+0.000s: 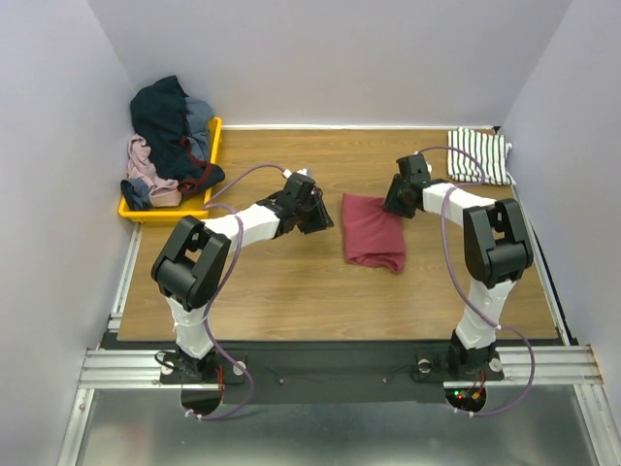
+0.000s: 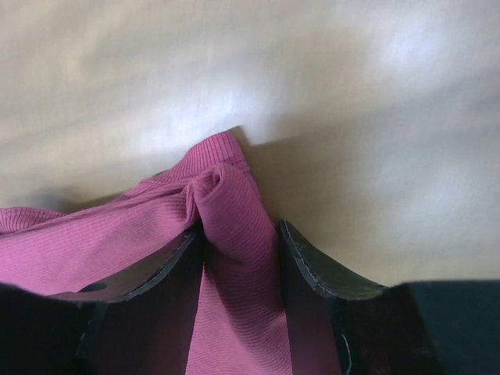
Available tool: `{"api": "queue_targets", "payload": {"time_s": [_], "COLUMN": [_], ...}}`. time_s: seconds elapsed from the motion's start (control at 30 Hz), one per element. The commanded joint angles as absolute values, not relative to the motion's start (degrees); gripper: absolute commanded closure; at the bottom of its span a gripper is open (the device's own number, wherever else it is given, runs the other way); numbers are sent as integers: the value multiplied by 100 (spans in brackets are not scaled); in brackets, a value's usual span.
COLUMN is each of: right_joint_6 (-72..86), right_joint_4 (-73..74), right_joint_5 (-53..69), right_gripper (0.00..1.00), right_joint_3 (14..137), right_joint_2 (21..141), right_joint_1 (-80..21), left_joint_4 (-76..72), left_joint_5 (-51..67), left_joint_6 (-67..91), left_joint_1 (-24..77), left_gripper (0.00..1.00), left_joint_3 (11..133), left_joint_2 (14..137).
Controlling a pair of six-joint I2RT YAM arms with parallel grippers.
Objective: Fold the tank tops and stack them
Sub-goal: Neatly place the folded tank top to the corner
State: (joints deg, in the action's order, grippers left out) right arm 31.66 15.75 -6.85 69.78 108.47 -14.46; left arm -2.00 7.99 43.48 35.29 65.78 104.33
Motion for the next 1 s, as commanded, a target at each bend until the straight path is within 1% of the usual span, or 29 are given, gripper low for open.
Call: {"api": "queue_targets", "payload": {"time_s": [0.0,0.1,0.2,0.23,0.27,0.3,0.33,0.4,0.43,0.47,0.53,0.63,0.77,0.83,0.9,0.93,0.97], "right_joint_6": [3111,3181,3252,3235,3121,3051,2945,2770,2751,2725,2672,2575,2488,2374,2233,2180,2084], "right_joint_4": [1617,1643,1644,1644,1644,1644,1644,1670,1774,1810,1932,2161,2250,2329,2355,2382,2504], "right_joint_5": [-993,-1099,-739,-677,-633,-563,-493,-81,-27,348,684,730,756,808,1106,1203,1378], "right_gripper": [52,52,52,50,41,41,34,29,29,28,28,28,27,24,21,17,16], "right_joint_3": [7558,7778,7910,7945,8058,8129,8252,8680,8849,9007,9506,10122,10615,10888,11292,11451,11678], "right_joint_2": [11258,11531,11733,11794,11804,11830,11874,12083,12181,12295,12628,13059,13464,13648,13728,13789,13851], "right_joint_1": [-1196,-959,-476,-327,-290,-264,-255,-255,-264,-264,-290,-377,-396,-396,-413,-430,-492], "left_joint_4": [-422,-422,-404,-465,-483,-501,-571,-685,-712,-738,-756,-809,-852,-888,-888,-879,-835], "left_joint_5": [1010,1037,1081,1125,1238,1274,1318,1380,1397,1406,1389,1371,1397,1441,1398,1328,1249], "left_joint_6": [4438,4482,4552,4579,4623,4658,4684,4798,4842,4869,4948,4975,5010,5062,5132,5142,5150], "left_joint_1": [3560,3560,3560,3551,3559,3560,3560,3560,3560,3560,3560,3560,3560,3560,3560,3560,3560], "left_gripper": [60,60,60,60,60,60,60,60,60,60,60,60,60,60,60,60,60], "left_joint_3": [6539,6556,6671,6732,6776,6794,6820,6838,6820,6794,6759,6653,6636,6732,6951,7048,7153], "left_joint_2": [10248,10248,10353,10397,10493,10546,10599,10643,10644,10635,10591,10521,10564,10652,10731,10758,10793]}}
